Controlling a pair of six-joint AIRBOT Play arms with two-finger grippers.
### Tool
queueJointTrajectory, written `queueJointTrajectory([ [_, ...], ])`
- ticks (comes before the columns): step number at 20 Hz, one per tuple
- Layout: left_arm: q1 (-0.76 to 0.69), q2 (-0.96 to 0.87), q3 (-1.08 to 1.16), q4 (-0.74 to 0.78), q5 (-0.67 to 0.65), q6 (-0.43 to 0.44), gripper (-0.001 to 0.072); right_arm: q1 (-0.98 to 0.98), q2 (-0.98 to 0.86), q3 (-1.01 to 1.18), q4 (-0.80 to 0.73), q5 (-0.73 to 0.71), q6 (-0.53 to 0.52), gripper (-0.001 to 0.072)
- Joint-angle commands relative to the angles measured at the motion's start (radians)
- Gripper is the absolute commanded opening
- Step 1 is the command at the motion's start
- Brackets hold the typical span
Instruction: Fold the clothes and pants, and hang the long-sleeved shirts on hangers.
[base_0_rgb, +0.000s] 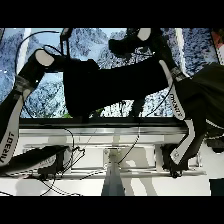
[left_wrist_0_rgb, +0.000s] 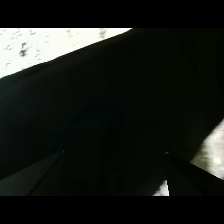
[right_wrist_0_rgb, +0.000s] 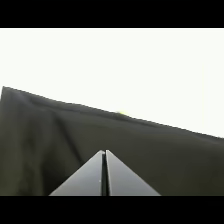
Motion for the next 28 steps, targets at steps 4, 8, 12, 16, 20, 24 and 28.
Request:
queueJointTrajectory([
  [4,0.323,0.008,-0.027,0.363,-0.193,-0.071,0.0698,-0.032,0.004,0.000,-0.001,0.072,-0.052,0.0017],
  [8,0.602,0.075,-0.287,0.099,-0.172,0.132,0.0699,-0.023,0.004,0.000,-0.002,0.069,-0.061,0.0017],
  [12,0.661,0.039,-0.481,-0.178,-0.061,0.272,0.0651,-0.010,0.004,0.000,0.004,0.035,-0.075,0.0017],
  [16,0.552,-0.051,-0.506,-0.267,0.006,0.304,0.0482,0.014,0.003,0.000,-0.010,0.028,-0.079,0.0017],
  [20,0.426,-0.106,-0.503,-0.320,0.117,0.304,0.0350,0.021,0.003,0.000,-0.013,0.019,-0.079,0.0017],
  [24,0.441,-0.068,-0.402,-0.223,0.025,0.304,0.0009,0.021,0.002,0.000,-0.027,0.017,-0.079,0.0018],
  [28,0.494,0.056,-0.160,0.007,-0.266,0.130,0.0008,0.023,-0.006,-0.061,-0.023,-0.023,-0.078,0.0018],
])
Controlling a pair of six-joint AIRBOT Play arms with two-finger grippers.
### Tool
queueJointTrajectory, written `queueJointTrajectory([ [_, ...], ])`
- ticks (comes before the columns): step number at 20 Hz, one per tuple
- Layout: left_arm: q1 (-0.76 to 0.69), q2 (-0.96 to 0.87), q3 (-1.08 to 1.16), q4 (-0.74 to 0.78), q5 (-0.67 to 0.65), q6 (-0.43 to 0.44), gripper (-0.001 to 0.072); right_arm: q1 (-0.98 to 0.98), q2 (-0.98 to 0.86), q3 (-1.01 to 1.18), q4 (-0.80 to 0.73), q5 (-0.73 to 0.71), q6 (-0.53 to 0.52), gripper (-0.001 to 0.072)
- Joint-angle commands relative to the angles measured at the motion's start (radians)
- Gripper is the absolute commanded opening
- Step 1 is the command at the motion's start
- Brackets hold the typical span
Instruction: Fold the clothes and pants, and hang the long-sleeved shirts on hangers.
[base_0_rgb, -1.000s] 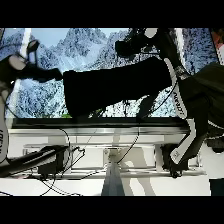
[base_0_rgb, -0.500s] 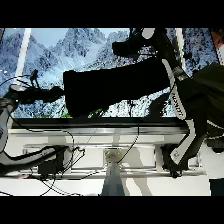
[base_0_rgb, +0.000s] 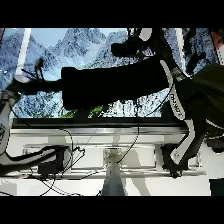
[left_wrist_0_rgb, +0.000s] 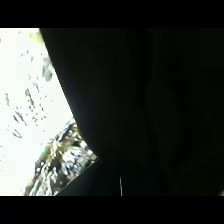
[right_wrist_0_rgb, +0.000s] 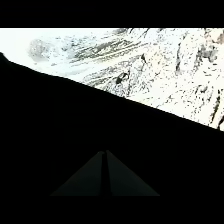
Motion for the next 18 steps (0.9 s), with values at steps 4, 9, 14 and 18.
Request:
queueJointTrajectory([
  [4,0.024,0.179,0.389,0.302,-0.414,-0.260,0.0007,0.051,-0.021,-0.114,0.046,-0.049,0.006,0.0017],
  [9,0.024,0.296,0.480,0.302,-0.455,-0.293,0.0007,0.202,-0.025,-0.132,0.054,-0.188,0.006,0.0017],
  [14,0.024,0.317,0.480,0.301,-0.463,-0.293,0.0008,0.401,-0.061,-0.131,0.065,-0.443,0.130,0.0016],
  [18,0.018,0.291,0.479,0.273,-0.462,-0.311,0.0009,0.531,-0.109,-0.131,0.068,-0.606,0.217,0.0015],
])
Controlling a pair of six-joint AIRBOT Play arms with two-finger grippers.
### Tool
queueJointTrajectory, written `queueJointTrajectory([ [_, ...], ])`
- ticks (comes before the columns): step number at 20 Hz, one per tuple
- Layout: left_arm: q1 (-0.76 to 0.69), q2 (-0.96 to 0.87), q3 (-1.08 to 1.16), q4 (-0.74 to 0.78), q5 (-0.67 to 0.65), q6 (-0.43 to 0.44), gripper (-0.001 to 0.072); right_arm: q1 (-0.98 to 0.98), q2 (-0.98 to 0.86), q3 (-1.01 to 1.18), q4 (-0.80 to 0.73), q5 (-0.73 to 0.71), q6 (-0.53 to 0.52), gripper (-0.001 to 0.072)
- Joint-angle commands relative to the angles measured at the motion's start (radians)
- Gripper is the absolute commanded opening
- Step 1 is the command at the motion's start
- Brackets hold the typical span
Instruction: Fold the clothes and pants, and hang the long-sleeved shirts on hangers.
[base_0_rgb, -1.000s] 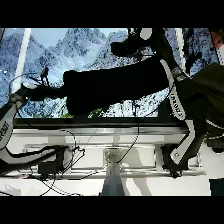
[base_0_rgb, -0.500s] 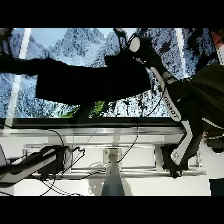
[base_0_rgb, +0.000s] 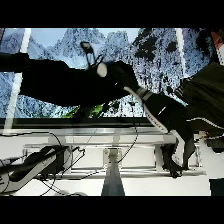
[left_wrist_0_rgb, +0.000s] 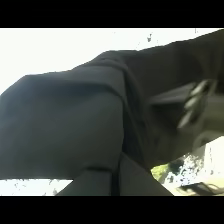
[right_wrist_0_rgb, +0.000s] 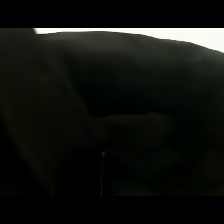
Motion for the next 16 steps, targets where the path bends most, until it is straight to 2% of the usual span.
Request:
queueJointTrajectory([
  [1,-0.013,-0.023,0.003,-0.047,0.000,-0.011,0.0009,0.099,-0.031,-0.001,0.001,-0.145,0.068,0.0015],
  [4,-0.063,-0.084,0.003,-0.129,0.010,-0.011,0.0009,0.066,-0.023,0.002,-0.072,-0.076,0.064,0.0016],
  [7,-0.175,-0.181,0.003,-0.188,0.133,-0.010,0.0009,-0.064,0.022,0.002,-0.242,0.111,0.063,0.0017],
  [10,-0.355,-0.292,0.003,-0.331,0.382,0.021,0.0009,-0.259,0.098,0.002,-0.422,0.297,0.063,0.0017],
  [13,-0.582,-0.412,0.003,-0.505,0.683,0.111,0.0009,-0.459,0.175,0.002,-0.430,0.416,0.063,0.0017],
  [16,-0.819,-0.534,0.003,-0.533,1.057,0.129,0.0029,-0.600,0.217,0.002,-0.424,0.510,0.063,0.0017],
])
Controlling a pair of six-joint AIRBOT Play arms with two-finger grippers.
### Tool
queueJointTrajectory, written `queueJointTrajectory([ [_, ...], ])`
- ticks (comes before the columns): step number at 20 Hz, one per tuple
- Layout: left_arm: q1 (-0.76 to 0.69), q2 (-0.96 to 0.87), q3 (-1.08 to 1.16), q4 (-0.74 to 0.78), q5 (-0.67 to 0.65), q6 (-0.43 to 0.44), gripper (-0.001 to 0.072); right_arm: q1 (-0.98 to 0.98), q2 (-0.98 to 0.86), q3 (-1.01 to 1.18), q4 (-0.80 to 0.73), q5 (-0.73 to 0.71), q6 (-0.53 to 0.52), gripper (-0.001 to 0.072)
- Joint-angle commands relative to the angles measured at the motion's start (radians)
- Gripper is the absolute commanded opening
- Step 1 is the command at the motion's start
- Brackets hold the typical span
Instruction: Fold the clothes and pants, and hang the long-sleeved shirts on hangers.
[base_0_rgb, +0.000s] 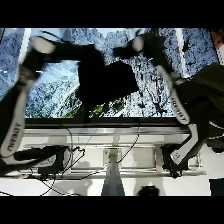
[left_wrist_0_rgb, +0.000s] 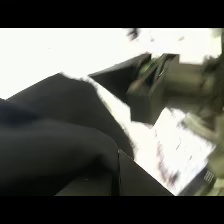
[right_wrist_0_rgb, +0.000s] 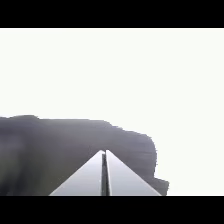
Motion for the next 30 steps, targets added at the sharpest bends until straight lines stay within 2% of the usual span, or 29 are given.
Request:
queueJointTrajectory([
  [1,-0.255,-0.145,0.001,-0.084,0.444,0.041,0.0232,-0.175,0.048,-0.001,-0.024,0.173,0.000,0.0017],
  [2,-0.296,-0.177,0.001,-0.084,0.483,0.041,0.0690,-0.204,0.046,-0.001,-0.024,0.208,0.000,0.0018],
  [3,-0.316,-0.200,0.001,-0.084,0.496,0.039,0.0713,-0.232,0.045,-0.002,-0.025,0.236,-0.010,0.0018],
  [6,-0.306,-0.210,0.001,-0.045,0.465,0.041,0.0712,-0.295,0.043,-0.003,-0.023,0.269,-0.146,0.0070],
  [8,-0.264,-0.187,0.001,0.055,0.430,0.041,0.0700,-0.323,0.040,-0.003,0.002,0.283,-0.306,0.0015],
  [9,-0.235,-0.168,0.001,0.122,0.392,0.041,0.0700,-0.338,0.035,-0.004,0.043,0.295,-0.377,0.0014],
  [10,-0.206,-0.148,0.001,0.185,0.348,0.041,0.0700,-0.357,0.022,-0.004,0.132,0.308,-0.443,0.0014],
  [12,-0.144,-0.105,0.001,0.297,0.247,0.041,0.0700,-0.395,-0.013,-0.016,0.405,0.348,-0.571,0.0015],
  [13,-0.115,-0.085,0.001,0.345,0.206,0.041,0.0700,-0.407,-0.032,-0.030,0.526,0.345,-0.577,0.0018],
  [14,-0.084,-0.066,0.001,0.378,0.169,0.040,0.0700,-0.409,-0.049,-0.050,0.603,0.323,-0.568,0.0116],
  [16,-0.029,-0.040,0.001,0.385,0.109,0.040,0.0700,-0.379,-0.071,-0.090,0.626,0.274,-0.465,0.0505],
  [17,-0.008,-0.032,0.001,0.385,0.083,0.040,0.0701,-0.354,-0.078,-0.097,0.617,0.262,-0.466,0.0612],
  [18,0.009,-0.029,0.001,0.385,0.056,0.037,0.0700,-0.323,-0.082,-0.097,0.599,0.246,-0.466,0.0632],
  [21,0.029,-0.029,0.001,0.385,-0.008,0.036,0.0701,-0.241,-0.082,-0.095,0.532,0.174,-0.459,0.0628],
  [25,0.029,-0.030,0.001,0.385,-0.021,0.037,0.0700,-0.170,-0.082,-0.095,0.292,0.195,-0.427,0.0626],
  [27,0.029,-0.030,0.001,0.385,-0.021,0.037,0.0701,-0.171,-0.082,-0.095,0.219,0.171,-0.352,0.0622],
  [30,0.029,-0.030,0.001,0.385,-0.024,0.037,0.0701,-0.215,-0.082,-0.095,0.245,0.150,-0.253,0.0620],
])
